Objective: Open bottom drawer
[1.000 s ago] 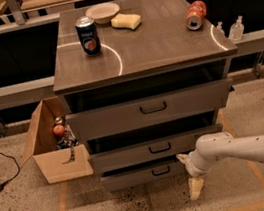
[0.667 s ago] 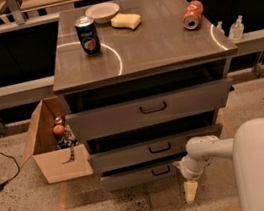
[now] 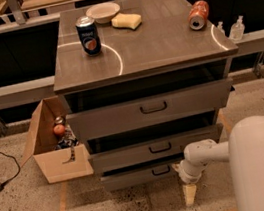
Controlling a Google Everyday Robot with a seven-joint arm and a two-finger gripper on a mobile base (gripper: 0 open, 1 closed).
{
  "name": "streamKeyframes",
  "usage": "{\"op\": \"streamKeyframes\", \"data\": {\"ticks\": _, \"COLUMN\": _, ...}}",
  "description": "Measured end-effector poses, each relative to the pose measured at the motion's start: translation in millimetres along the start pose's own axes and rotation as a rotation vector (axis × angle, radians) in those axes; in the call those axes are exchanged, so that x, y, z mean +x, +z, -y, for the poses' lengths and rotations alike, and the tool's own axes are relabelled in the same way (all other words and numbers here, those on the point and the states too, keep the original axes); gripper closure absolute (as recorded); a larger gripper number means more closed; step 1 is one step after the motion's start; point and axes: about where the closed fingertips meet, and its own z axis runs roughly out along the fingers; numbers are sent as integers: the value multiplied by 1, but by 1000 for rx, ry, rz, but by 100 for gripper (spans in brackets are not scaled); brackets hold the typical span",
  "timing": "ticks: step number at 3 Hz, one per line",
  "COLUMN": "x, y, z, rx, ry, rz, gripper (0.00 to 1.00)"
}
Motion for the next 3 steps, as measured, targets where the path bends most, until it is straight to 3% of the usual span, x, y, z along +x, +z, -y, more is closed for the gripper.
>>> {"op": "streamKeyframes", "data": {"ticks": 2, "x": 12, "y": 34, "z": 12, "rx": 79, "ry": -60, "rz": -38, "gripper": 0}}
{"op": "streamKeyframes", "data": {"ticks": 3, "x": 14, "y": 49, "z": 24, "rx": 126, "ry": -68, "rz": -3, "gripper": 0}}
